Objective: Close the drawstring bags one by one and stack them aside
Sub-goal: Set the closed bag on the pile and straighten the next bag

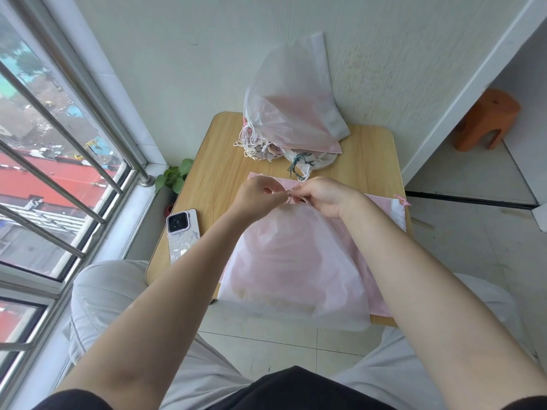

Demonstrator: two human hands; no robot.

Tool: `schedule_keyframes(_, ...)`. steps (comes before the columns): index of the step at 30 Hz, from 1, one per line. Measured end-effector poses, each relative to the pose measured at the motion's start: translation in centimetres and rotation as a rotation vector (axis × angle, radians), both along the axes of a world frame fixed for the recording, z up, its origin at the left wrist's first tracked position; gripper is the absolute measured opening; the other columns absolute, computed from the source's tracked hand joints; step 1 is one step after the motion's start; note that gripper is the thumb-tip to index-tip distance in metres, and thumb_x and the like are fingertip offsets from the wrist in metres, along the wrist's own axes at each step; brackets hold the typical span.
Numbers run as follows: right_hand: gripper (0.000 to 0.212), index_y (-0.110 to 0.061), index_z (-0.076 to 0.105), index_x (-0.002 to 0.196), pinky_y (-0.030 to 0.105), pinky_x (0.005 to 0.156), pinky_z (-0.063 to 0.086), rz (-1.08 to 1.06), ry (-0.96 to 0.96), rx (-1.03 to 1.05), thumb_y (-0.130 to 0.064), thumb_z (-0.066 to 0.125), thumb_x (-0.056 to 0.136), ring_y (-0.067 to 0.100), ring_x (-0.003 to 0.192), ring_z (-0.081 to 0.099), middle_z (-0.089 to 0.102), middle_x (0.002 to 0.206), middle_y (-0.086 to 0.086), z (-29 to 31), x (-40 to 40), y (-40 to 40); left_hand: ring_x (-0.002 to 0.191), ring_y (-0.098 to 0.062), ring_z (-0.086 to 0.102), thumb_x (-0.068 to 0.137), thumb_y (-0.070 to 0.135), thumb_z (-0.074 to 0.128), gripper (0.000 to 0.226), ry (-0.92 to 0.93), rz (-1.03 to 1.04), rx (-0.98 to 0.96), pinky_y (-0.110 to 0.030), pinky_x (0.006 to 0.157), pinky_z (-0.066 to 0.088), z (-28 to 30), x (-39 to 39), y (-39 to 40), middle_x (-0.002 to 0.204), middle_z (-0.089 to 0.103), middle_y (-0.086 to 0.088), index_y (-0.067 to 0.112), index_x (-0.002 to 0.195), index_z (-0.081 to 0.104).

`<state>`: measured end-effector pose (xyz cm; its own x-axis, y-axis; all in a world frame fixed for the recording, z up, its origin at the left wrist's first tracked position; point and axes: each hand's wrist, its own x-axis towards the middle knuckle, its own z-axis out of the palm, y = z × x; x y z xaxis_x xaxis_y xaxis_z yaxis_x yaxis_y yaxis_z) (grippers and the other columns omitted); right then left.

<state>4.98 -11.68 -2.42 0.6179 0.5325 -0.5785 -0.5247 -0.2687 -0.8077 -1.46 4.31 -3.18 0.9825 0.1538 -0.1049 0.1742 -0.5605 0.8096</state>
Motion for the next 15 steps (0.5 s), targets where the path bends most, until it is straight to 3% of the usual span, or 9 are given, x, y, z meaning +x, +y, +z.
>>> schedule_keyframes(3,0.014,-0.005,0.07,0.088,0.023,0.064,0.052,-0.028,-0.017,0.004,-0.003,0.057,0.093,0.014,0.067,0.06,0.062,0.073,0.004,-0.2,0.2,0.1,0.08,-0.007,0.05,0.076,0.038,0.08,0.02,-0.065,-0.003,0.111,-0.022,0.067,0.038,-0.1,0.0,-0.2,0.085,0.055,0.009,0.021,0.079,0.071)
schedule_keyframes(8,0.011,0.0,0.068,0.097,0.027,0.065,0.05,-0.065,-0.12,-0.064,-0.006,0.066,0.089,0.017,0.067,0.055,0.058,0.076,0.008,-0.7,0.5,0.0,0.073,-0.008,0.05,0.079,0.031,0.077,0.014,-0.078,0.028,0.163,-0.022,0.061,0.035,0.2,0.4,-0.3,0.078,0.057,0.006,0.019,0.076,0.073)
schedule_keyframes(11,0.008,-0.002,0.068,0.094,0.028,0.068,0.052,-0.064,-0.15,-0.074,-0.002,0.069,0.086,0.017,0.069,0.06,0.064,0.081,0.01,-0.8,0.5,-0.3,0.058,-0.008,0.045,0.082,0.026,0.074,0.013,0.054,0.064,-0.021,-0.02,0.051,0.033,1.1,0.7,-0.1,0.065,0.055,0.006,0.013,0.079,0.075)
schedule_keyframes(15,0.006,-0.009,0.071,0.086,0.027,0.074,0.05,-0.055,-0.301,-0.205,-0.004,0.073,0.083,0.016,0.074,0.059,0.067,0.082,0.008,-1.1,0.7,-0.7,0.06,-0.014,0.039,0.091,0.022,0.062,0.021,0.246,0.054,-0.229,-0.024,0.054,0.031,1.7,1.0,0.9,0.067,0.046,0.001,0.013,0.072,0.062)
